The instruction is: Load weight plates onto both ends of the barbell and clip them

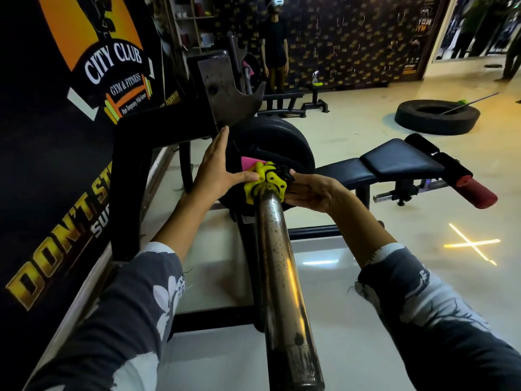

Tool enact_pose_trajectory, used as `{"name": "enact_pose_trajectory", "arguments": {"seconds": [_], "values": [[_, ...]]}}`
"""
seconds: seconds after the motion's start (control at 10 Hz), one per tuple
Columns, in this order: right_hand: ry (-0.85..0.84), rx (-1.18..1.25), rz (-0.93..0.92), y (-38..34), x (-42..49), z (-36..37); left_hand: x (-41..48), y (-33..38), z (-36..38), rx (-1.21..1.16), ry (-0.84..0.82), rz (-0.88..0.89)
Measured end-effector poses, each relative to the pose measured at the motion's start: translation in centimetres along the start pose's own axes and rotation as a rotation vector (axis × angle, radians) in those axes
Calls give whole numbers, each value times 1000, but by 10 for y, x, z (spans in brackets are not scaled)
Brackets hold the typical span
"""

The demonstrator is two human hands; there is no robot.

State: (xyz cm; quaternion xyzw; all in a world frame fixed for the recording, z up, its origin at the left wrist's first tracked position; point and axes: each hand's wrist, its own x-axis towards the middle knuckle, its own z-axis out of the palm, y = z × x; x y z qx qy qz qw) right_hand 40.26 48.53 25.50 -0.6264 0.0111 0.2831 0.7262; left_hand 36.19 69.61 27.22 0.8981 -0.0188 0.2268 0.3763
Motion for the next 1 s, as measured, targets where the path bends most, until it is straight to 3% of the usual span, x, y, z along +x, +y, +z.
{"name": "enact_pose_trajectory", "arguments": {"seconds": [0.4,0.5,0.7,1.0], "values": [[46,-4,-73,11,1,3,-4,7,-4,19,-34,-43],[175,-77,-228,23,-8,15,-12,11,-8,101,-37,-38],[403,-511,-601,59,-40,32,-58,16,4,221,152,114],[348,-763,-919,81,-100,29,-144,42,11,270,202,114]]}}
